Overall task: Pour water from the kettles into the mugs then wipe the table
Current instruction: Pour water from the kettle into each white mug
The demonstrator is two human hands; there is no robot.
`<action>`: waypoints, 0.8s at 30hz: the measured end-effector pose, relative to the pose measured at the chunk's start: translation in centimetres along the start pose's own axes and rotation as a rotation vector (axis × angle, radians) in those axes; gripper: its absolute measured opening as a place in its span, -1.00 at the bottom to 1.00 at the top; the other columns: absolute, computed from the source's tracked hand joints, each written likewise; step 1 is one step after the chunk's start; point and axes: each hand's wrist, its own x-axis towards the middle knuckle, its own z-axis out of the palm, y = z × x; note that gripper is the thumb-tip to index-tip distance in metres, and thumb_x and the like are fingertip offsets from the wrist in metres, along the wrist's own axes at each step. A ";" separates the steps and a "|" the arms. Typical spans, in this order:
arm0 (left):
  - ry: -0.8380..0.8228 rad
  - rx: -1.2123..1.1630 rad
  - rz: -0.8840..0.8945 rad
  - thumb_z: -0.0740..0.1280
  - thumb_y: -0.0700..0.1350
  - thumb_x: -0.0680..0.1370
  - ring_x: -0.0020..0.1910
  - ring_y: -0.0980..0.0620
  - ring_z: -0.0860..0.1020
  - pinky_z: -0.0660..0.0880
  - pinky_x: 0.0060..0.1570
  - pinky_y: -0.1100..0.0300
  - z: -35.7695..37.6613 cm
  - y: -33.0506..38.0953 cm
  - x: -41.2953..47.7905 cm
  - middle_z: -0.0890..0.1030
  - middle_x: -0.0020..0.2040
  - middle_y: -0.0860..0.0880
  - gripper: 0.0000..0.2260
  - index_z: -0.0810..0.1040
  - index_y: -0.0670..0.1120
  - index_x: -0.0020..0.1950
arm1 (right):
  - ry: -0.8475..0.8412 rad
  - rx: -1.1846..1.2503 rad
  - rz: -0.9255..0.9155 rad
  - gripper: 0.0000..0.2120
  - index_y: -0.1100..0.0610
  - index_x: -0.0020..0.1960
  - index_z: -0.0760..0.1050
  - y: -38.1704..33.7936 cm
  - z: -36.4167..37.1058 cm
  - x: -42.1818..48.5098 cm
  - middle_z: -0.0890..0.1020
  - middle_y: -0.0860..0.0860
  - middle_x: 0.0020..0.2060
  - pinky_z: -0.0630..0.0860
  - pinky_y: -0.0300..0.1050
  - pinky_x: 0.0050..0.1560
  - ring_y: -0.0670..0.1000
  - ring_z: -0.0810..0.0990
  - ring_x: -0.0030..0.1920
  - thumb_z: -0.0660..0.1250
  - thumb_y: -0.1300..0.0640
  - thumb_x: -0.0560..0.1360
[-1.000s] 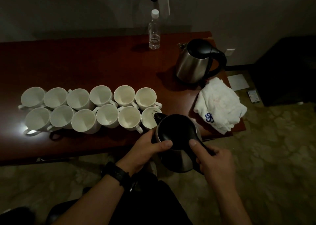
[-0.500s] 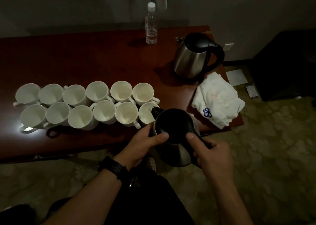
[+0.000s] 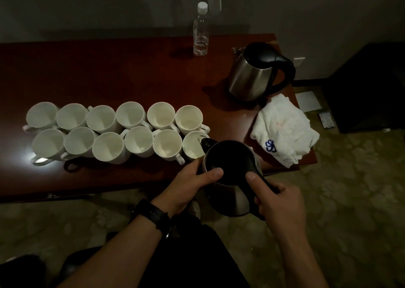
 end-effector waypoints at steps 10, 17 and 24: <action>-0.006 -0.007 -0.003 0.62 0.15 0.29 0.36 -0.17 0.57 0.39 0.46 -0.24 0.4 0.1 0.0 0.63 0.33 -0.14 -0.20 0.49 -0.11 0.45 | -0.006 0.006 0.004 -0.48 0.13 -0.43 0.57 0.4 -0.5 -0.1 0.46 0.05 -0.58 0.31 -0.05 -0.39 -0.02 0.42 -0.54 0.47 -0.34 0.27; -0.013 -0.004 0.000 0.53 0.09 0.35 0.34 -0.17 0.58 0.39 0.45 -0.25 0.4 0.1 -0.1 0.64 0.32 -0.15 -0.30 0.50 -0.12 0.44 | 0.010 -0.004 0.007 -0.32 0.21 -0.40 0.52 0.3 -0.4 -0.2 0.44 0.23 -0.53 0.28 0.00 -0.38 0.01 0.40 -0.51 0.39 -0.47 0.17; -0.012 0.002 -0.005 0.55 0.10 0.35 0.35 -0.15 0.58 0.38 0.46 -0.25 0.4 0.1 -0.2 0.64 0.32 -0.12 -0.31 0.50 -0.08 0.44 | 0.014 -0.011 -0.005 -0.36 0.18 -0.39 0.54 0.4 -0.4 -0.1 0.44 0.09 -0.57 0.28 -0.02 -0.39 0.00 0.40 -0.52 0.38 -0.45 0.18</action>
